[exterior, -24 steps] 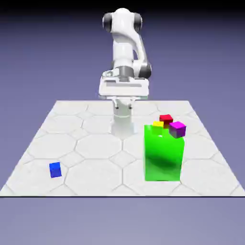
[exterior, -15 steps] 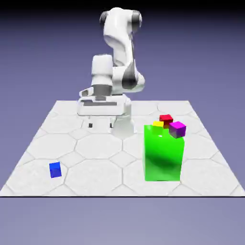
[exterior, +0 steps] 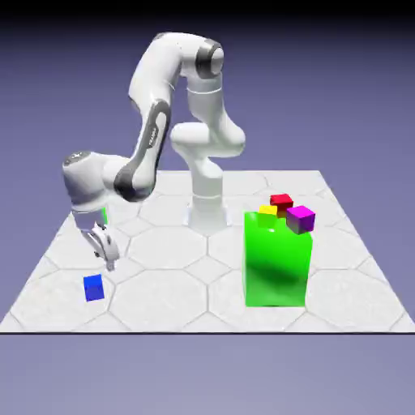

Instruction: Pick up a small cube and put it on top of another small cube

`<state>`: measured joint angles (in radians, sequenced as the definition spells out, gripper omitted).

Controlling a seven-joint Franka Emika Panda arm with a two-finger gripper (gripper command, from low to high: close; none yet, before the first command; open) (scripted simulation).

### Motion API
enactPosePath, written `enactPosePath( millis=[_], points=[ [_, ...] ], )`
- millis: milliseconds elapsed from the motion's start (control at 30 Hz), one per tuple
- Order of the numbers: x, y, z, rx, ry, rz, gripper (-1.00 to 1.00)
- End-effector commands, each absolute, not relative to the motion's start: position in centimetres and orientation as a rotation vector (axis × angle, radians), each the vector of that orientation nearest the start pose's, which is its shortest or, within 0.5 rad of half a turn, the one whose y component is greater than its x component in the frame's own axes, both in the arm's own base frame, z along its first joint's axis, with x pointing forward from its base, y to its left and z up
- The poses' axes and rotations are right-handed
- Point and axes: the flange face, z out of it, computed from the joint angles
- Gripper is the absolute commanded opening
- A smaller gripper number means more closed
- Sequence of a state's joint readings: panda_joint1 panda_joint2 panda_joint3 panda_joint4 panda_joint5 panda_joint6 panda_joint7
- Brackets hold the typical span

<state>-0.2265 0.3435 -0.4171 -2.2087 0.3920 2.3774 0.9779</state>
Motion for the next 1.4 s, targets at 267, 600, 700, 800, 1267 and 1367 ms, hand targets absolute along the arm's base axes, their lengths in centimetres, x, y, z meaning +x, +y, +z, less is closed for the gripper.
enactPosePath(
  millis=[267, 600, 700, 800, 1267, 1367],
  points=[
    [40.7, -35.0, 12.4, -1.588, 2.623, 0.351, 0.00],
    [50.0, -22.5, 24.1, -2.175, 2.104, 0.421, -1.00],
    [53.3, -12.0, 28.3, -2.524, 1.678, 0.440, -1.00],
    [54.0, -1.4, 32.8, -2.811, 1.214, 0.433, -1.00],
    [41.2, 26.7, 42.1, -3.294, -0.396, 0.241, -1.00],
    [40.9, 26.3, 40.0, -3.293, -0.396, 0.241, 1.00]
  ],
)
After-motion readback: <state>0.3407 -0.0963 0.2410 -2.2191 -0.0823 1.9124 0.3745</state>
